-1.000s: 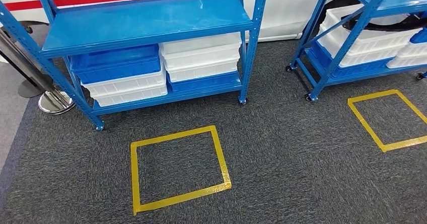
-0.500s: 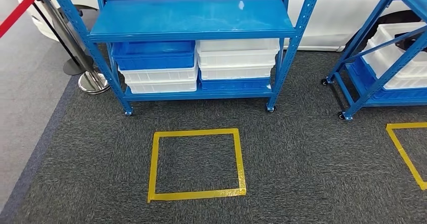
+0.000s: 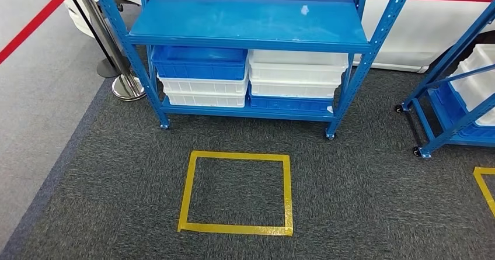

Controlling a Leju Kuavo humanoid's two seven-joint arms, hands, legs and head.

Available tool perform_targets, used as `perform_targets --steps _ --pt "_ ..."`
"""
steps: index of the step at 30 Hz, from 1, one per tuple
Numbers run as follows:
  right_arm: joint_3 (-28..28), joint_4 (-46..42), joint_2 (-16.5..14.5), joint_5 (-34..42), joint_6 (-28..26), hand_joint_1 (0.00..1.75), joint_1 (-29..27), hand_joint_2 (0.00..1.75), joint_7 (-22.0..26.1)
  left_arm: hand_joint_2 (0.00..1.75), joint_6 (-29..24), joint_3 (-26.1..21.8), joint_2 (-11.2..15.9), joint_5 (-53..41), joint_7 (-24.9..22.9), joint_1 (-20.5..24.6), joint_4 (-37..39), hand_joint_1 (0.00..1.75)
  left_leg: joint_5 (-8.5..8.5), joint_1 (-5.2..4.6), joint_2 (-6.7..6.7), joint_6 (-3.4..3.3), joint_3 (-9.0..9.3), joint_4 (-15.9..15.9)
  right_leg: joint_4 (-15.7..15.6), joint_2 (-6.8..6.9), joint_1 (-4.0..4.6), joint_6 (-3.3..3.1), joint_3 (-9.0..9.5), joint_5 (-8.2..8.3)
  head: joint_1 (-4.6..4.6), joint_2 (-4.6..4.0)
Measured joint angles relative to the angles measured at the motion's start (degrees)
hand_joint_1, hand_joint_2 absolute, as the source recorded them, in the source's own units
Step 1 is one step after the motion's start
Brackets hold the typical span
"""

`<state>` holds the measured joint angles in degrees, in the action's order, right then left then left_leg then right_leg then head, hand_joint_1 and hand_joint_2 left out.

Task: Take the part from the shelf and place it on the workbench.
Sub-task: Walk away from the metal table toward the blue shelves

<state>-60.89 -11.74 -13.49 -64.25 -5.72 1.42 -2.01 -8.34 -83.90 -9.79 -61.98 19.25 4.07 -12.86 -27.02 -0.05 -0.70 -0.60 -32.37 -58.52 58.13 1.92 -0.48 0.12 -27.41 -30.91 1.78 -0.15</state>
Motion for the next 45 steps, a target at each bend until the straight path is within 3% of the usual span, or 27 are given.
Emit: perform_targets --steps 3,5,7,9,10,11,13,14,15,17,19,20,22,24,25,26,29,30,31,33,35,37,39,40,41,44,45 --pt "0.0 0.0 0.01 -0.1 0.01 0.0 0.29 0.0 -0.11 0.0 0.02 -0.08 -0.49 0.01 0.07 -0.04 -0.09 0.0 -0.7 0.31 0.43 -1.12 2.26 1.01 3.54 -0.42 -0.14 0.87 -1.03 0.57 -0.01 0.0" --pt "0.0 0.0 0.01 -0.14 0.02 0.0 0.33 0.0 -0.14 0.0 0.12 -0.09 -0.78 0.04 0.2 0.05 -0.19 0.0 -1.46 0.42 0.52 -1.55 3.89 1.51 9.99 -1.15 -0.28 1.23 -5.43 -0.16 -0.02 0.0" --pt "0.0 0.0 0.02 -0.16 0.11 0.0 0.27 0.0 -0.13 0.0 0.22 -0.1 -0.95 0.15 0.39 0.16 -0.34 0.0 -2.76 0.47 0.81 -1.64 5.36 1.6 15.42 -1.41 -0.34 1.51 -10.87 -2.96 -0.01 0.0" --pt "0.0 0.0 0.05 -0.19 0.27 0.0 0.07 0.0 -0.05 0.0 0.34 -0.11 -1.14 0.31 0.55 0.1 -0.54 0.0 -4.49 0.54 1.31 -1.52 7.43 1.64 15.51 -1.43 -0.4 1.71 -14.1 -4.93 -0.01 0.0" --pt "0.0 0.0 0.09 -0.2 0.33 0.0 -0.1 0.0 0.02 0.0 0.43 -0.11 -1.25 0.36 0.58 0.03 -0.62 0.0 -5.47 0.58 1.53 -1.4 8.62 1.66 13.42 -1.42 -0.4 1.67 -14.67 -4.13 -0.01 0.0" --pt "-0.01 0.0 0.15 -0.21 0.36 0.0 -0.38 0.0 0.08 0.0 0.54 -0.13 -1.36 0.44 0.63 -0.08 -0.69 0.0 -6.52 0.62 1.68 -1.25 9.76 1.71 10.4 -1.42 -0.37 1.49 -14.89 -1.2 -0.03 0.0" --pt "-0.05 0.0 0.26 -0.22 0.38 0.0 -0.79 0.0 0.19 0.0 0.76 -0.15 -1.55 0.56 0.79 -0.19 -0.8 0.0 -8.7 0.49 1.9 -0.66 11.98 1.85 5.18 -1.46 -0.07 0.83 -14.88 6.78 -0.02 0.0" --pt "-0.08 0.0 0.31 -0.26 0.39 0.0 -0.79 0.0 0.23 0.0 0.84 -0.16 -1.63 0.61 0.87 -0.16 -0.88 0.0 -9.5 0.4 1.96 -0.26 13.2 2.36 3.9 -1.53 0.11 0.38 -14.63 9.34 -0.01 0.0" --pt "-0.1 0.0 0.32 -0.29 0.4 0.0 -0.64 0.0 0.27 0.0 0.88 -0.16 -1.68 0.66 0.93 -0.01 -0.96 0.0 -9.63 0.31 2.0 0.17 14.21 2.59 3.51 -1.6 0.25 -0.11 -14.14 9.85 0.0 0.0" --pt "-0.11 0.0 0.32 -0.37 0.43 0.0 -0.23 0.0 0.43 0.0 0.88 -0.16 -1.73 0.73 0.99 0.51 -1.19 0.0 -7.47 0.32 1.88 0.83 13.91 -0.25 3.02 -1.77 0.16 -1.06 -12.16 8.18 0.02 0.0" --pt "-0.11 -0.01 0.32 -0.39 0.43 0.0 -0.02 0.0 0.62 0.0 0.88 -0.15 -1.74 0.78 1.04 1.02 -1.34 0.0 -4.67 0.42 1.49 1.33 9.34 -8.51 1.82 -1.79 -0.07 -1.82 -9.32 6.65 0.02 0.0" --pt "-0.11 -0.02 0.32 -0.4 0.43 0.0 0.06 0.0 0.7 0.0 0.88 -0.15 -1.75 0.81 1.05 1.08 -1.37 0.0 -4.89 0.51 1.27 1.59 6.33 -12.47 1.25 -1.77 -0.14 -2.06 -7.77 5.75 0.02 0.0" --pt "-0.12 -0.02 0.33 -0.43 0.43 0.0 0.17 0.0 0.76 0.0 0.87 -0.16 -1.79 0.9 1.04 0.9 -1.37 0.0 -9.36 0.62 1.14 2.08 1.0 -16.25 0.55 -1.98 -0.18 -2.27 -4.84 3.84 0.02 0.0" --pt "-0.15 -0.02 0.33 -0.48 0.44 0.0 0.07 0.0 0.76 0.0 0.85 -0.17 -1.8 0.94 1.02 0.5 -1.38 0.0 -14.67 0.67 1.13 2.08 -2.79 -15.21 0.21 -2.26 -0.19 -2.18 -1.89 1.78 0.03 0.0" --pt "-0.16 -0.02 0.33 -0.5 0.45 0.0 -0.03 0.0 0.76 0.0 0.85 -0.17 -1.8 0.95 1.01 0.3 -1.39 0.0 -15.2 0.67 1.11 1.88 -4.23 -13.38 0.12 -2.34 -0.18 -2.09 -0.42 0.67 0.03 0.0" --pt "-0.17 -0.02 0.33 -0.52 0.45 0.0 -0.18 0.0 0.76 0.0 0.84 -0.19 -1.8 0.96 1.01 0.06 -1.42 0.0 -12.79 0.63 1.06 1.57 -5.46 -10.8 0.05 -2.36 -0.16 -1.97 0.88 -0.5 0.02 0.0" --pt "-0.26 0.09 0.3 -0.57 0.53 0.0 -0.29 0.0 0.76 0.0 0.76 -0.23 -1.77 1.0 0.94 -0.59 -1.61 0.0 2.48 0.02 0.84 0.34 -7.67 -3.82 0.05 -2.61 -0.02 -1.21 3.78 -3.79 0.01 0.0" --pt "-0.3 0.13 0.29 -0.57 0.56 0.0 -0.17 0.0 0.78 0.0 0.72 -0.23 -1.79 1.01 0.91 -0.59 -1.67 0.0 4.72 -0.15 0.87 -0.08 -7.52 -3.0 0.1 -2.71 0.04 -0.8 4.63 -4.33 0.02 0.0" --pt "-0.3 0.13 0.28 -0.58 0.57 0.0 0.05 0.0 0.79 0.0 0.68 -0.23 -1.83 1.01 0.9 -0.4 -1.71 0.0 4.58 -0.2 1.0 -0.49 -6.73 -2.78 0.6 -2.8 0.06 -0.32 5.01 -4.13 0.03 0.0" --pt "-0.31 0.11 0.28 -0.59 0.57 0.0 0.43 0.0 0.82 0.0 0.68 -0.22 -1.9 1.01 0.93 0.05 -1.74 0.0 3.51 -0.04 1.16 -1.36 -4.79 -1.85 5.25 -2.68 -0.02 0.39 3.31 -1.64 0.01 0.0" --pt "-0.31 0.11 0.28 -0.6 0.58 0.0 0.75 0.0 0.83 0.0 0.68 -0.21 -1.92 1.01 0.96 0.35 -1.78 0.0 2.4 0.12 1.2 -1.94 -2.67 -0.87 12.5 -2.57 -0.22 0.86 -1.56 -0.33 -0.01 0.01" --pt "-0.33 0.11 0.28 -0.6 0.58 0.0 0.78 0.0 0.81 0.0 0.66 -0.21 -1.93 1.08 0.93 0.41 -1.82 0.0 0.87 0.15 1.27 -2.17 -0.4 -0.37 16.63 -2.49 -0.3 1.1 -6.25 -4.2 -0.01 0.01" --pt "-0.37 0.11 0.3 -0.66 0.59 0.0 0.56 0.0 0.78 0.0 0.63 -0.21 -1.96 1.23 0.86 0.34 -1.83 0.0 -0.95 0.21 1.6 -2.08 2.06 -0.24 16.27 -2.37 -0.34 1.29 -9.31 -9.55 -0.01 0.0" --pt "-0.39 0.11 0.31 -0.7 0.59 0.0 0.42 0.0 0.76 0.0 0.6 -0.21 -2.02 1.32 0.82 0.3 -1.83 0.0 -1.94 0.25 1.8 -1.94 3.35 -0.23 14.65 -2.31 -0.35 1.33 -10.24 -10.41 -0.02 0.0" --pt "-0.4 0.11 0.34 -0.78 0.59 0.0 0.25 0.0 0.76 0.0 0.56 -0.21 -2.08 1.36 0.8 0.26 -1.83 0.0 -2.95 0.28 1.95 -1.76 4.62 -0.23 12.26 -2.26 -0.34 1.22 -10.88 -8.92 -0.02 0.0" --pt "-0.5 0.12 0.45 -0.98 0.6 0.0 -0.26 0.0 0.77 0.0 0.38 -0.21 -2.27 1.44 0.65 0.12 -1.83 0.0 -5.87 0.06 2.21 -0.95 7.37 -0.46 5.05 -2.22 -0.06 0.29 -12.01 3.94 -0.02 0.0" --pt "-0.52 0.12 0.46 -1.03 0.62 0.0 -0.25 0.0 0.76 0.0 0.27 -0.21 -2.3 1.45 0.57 0.14 -1.84 0.0 -6.55 -0.06 2.25 -0.61 7.96 -0.57 4.14 -2.25 0.05 -0.09 -12.03 6.47 -0.02 0.0"
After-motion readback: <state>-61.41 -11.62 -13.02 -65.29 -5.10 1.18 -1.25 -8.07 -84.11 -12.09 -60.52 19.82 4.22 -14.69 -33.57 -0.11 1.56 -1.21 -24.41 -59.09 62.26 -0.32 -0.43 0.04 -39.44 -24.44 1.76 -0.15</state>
